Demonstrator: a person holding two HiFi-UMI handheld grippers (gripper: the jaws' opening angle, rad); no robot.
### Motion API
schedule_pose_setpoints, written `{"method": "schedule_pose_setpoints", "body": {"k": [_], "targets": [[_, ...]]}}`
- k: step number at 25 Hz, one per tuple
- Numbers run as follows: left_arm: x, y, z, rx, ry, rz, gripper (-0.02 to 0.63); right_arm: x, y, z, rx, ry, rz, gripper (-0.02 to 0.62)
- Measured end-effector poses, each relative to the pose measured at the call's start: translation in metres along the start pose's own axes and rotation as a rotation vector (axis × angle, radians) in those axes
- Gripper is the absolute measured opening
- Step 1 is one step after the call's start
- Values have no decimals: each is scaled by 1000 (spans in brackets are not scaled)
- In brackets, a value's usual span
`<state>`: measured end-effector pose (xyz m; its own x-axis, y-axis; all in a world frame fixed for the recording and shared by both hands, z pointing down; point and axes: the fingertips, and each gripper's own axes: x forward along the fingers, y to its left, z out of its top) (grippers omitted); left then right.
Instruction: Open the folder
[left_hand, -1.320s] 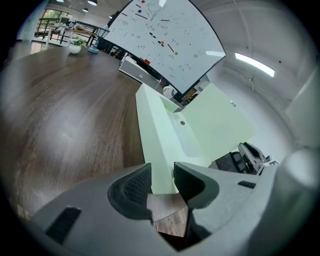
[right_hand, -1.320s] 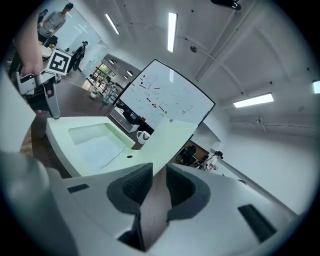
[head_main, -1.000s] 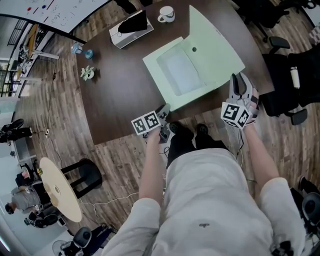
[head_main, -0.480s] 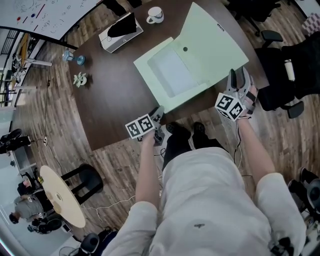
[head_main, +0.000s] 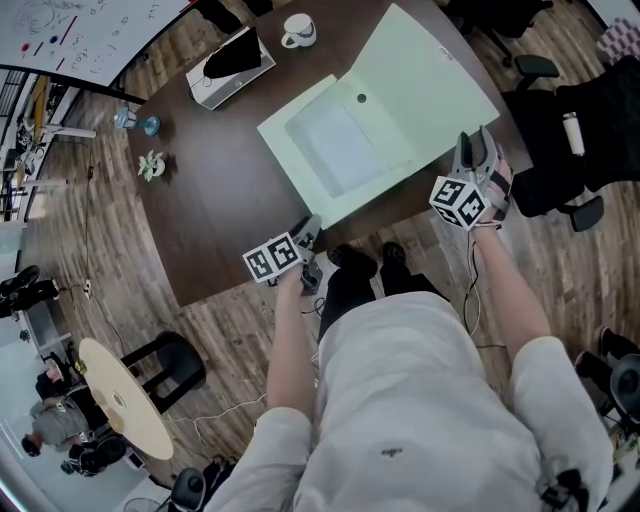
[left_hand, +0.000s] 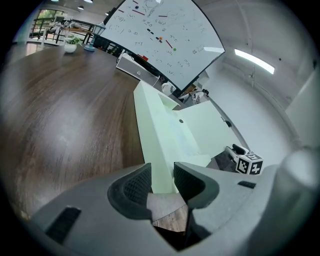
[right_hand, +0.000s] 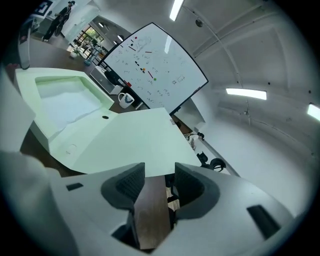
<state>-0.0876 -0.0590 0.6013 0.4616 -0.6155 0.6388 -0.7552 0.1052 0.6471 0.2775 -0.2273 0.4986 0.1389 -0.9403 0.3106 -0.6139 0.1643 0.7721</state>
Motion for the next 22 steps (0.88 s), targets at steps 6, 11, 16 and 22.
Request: {"method": "schedule_pose_setpoints", "body": {"k": [6, 11, 16, 22], "targets": [[2, 0, -2, 12, 19, 7, 141, 19, 8, -24, 73, 98, 109, 173], [0, 2, -1, 5, 18, 10, 141, 36, 22, -39, 156, 192, 196, 146], [2, 0, -2, -4, 18, 4, 141, 48, 32, -54, 160, 251, 228, 107], [0, 0, 0, -19, 20, 13, 141, 62, 43, -68, 207, 312, 268, 104]]}}
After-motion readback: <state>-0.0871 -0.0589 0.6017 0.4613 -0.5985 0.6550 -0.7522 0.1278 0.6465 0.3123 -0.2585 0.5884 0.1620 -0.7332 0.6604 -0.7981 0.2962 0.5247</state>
